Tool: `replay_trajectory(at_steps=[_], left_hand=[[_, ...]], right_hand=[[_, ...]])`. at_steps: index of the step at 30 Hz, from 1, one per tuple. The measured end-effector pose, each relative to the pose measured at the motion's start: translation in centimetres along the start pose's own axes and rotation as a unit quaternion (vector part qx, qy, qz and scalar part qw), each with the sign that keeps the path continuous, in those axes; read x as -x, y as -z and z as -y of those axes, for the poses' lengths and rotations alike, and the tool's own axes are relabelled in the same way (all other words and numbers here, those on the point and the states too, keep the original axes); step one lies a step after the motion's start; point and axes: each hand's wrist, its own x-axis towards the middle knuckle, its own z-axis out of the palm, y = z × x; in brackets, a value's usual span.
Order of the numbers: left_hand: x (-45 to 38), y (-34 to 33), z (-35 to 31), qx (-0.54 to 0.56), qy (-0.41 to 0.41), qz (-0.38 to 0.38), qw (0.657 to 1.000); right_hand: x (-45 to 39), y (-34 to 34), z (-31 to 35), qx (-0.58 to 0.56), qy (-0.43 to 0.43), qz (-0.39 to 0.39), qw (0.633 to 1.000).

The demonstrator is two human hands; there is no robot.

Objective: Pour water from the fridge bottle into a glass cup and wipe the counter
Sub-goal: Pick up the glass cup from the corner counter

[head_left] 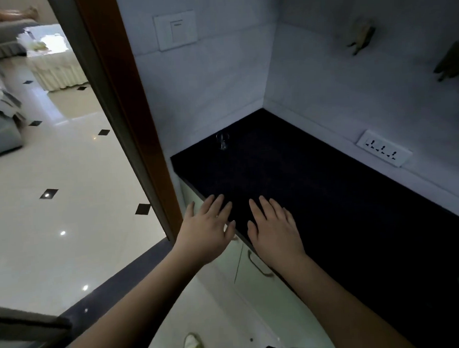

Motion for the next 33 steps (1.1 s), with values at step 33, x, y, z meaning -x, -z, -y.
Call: replay_trajectory(at_steps=[33], left_hand=[[-29.8,-3.5,12.8,-0.051,-0.101,0.017,0.993]], right_hand=[[-27.8,-2.2,0.6,-0.009,-0.066,0.012,0.998]])
